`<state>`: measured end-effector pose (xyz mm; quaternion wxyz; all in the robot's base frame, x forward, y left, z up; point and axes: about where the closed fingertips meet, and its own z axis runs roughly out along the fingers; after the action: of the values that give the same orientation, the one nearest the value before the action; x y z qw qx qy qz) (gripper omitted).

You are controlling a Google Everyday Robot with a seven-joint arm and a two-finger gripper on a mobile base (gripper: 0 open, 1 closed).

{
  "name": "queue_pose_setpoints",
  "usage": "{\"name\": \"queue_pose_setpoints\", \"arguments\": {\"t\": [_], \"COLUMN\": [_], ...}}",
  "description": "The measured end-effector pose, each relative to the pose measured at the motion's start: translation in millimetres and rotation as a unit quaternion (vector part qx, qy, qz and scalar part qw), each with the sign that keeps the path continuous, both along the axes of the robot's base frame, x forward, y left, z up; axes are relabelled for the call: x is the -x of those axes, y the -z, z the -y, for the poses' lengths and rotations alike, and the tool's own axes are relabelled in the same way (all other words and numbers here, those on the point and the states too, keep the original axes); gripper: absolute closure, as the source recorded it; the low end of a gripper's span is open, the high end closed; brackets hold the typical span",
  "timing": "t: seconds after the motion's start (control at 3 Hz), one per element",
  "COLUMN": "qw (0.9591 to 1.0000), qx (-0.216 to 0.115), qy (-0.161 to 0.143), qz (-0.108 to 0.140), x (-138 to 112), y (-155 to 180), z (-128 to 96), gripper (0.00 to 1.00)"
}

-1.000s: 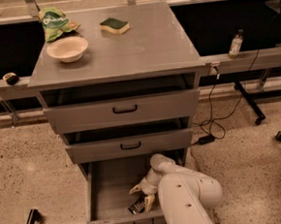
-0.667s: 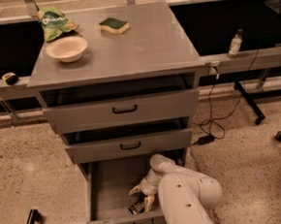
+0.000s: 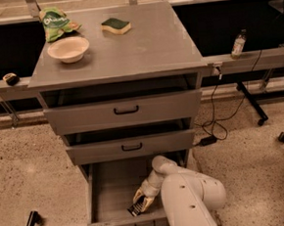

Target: Pick rxbar chocolate from bottom drawer and place on counter

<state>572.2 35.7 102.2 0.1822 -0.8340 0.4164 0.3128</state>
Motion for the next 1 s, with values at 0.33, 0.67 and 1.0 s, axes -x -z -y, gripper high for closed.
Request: {"name": "queue_pose_setpoints", "arguments": {"t": [0.33,0.67,1.0], "qw": [0.9987,0.9867,0.9676], "qx": [-0.041,-0.100,-0.113], "qy": [0.016,0.045,0.089], "qz": [0.027,0.121,0.207], "x": [-2,-18,-44], "y": [-13,-74,-152], "z": [3,26,62], "gripper": [1.00,1.00,1.00]}}
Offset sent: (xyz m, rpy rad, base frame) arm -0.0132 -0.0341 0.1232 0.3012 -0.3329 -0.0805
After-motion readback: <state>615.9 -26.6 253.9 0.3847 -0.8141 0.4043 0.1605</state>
